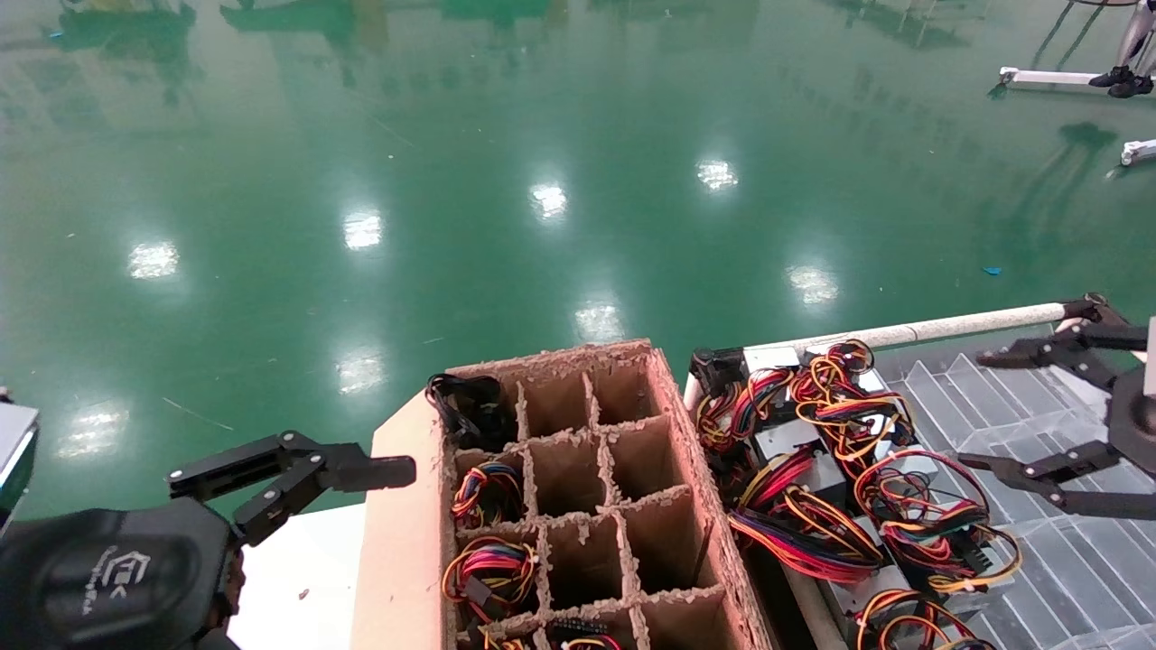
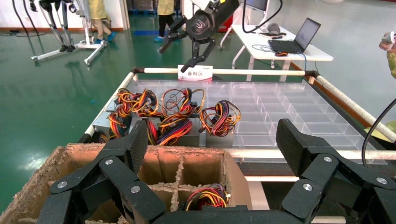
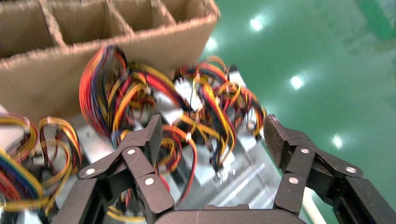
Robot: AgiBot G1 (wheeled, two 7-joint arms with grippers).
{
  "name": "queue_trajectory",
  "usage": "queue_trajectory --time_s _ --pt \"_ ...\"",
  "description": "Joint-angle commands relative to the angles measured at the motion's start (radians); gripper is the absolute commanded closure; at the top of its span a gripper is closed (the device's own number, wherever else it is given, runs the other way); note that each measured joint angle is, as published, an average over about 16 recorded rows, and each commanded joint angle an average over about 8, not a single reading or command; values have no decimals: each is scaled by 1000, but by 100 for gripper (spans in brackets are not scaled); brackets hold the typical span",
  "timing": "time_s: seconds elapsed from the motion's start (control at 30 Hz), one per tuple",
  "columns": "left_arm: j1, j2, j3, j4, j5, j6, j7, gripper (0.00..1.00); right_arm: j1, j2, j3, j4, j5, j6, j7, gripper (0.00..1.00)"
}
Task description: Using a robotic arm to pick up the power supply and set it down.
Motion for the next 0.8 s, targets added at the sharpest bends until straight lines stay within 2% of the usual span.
queue_trajectory --time_s 0.03,0.8 --pt "0 0 0 0 0 0 0 0 2 -5 6 -14 18 -4 -2 0" --pt "0 0 1 0 0 0 0 0 -174 -69 56 100 263 -3 85 0"
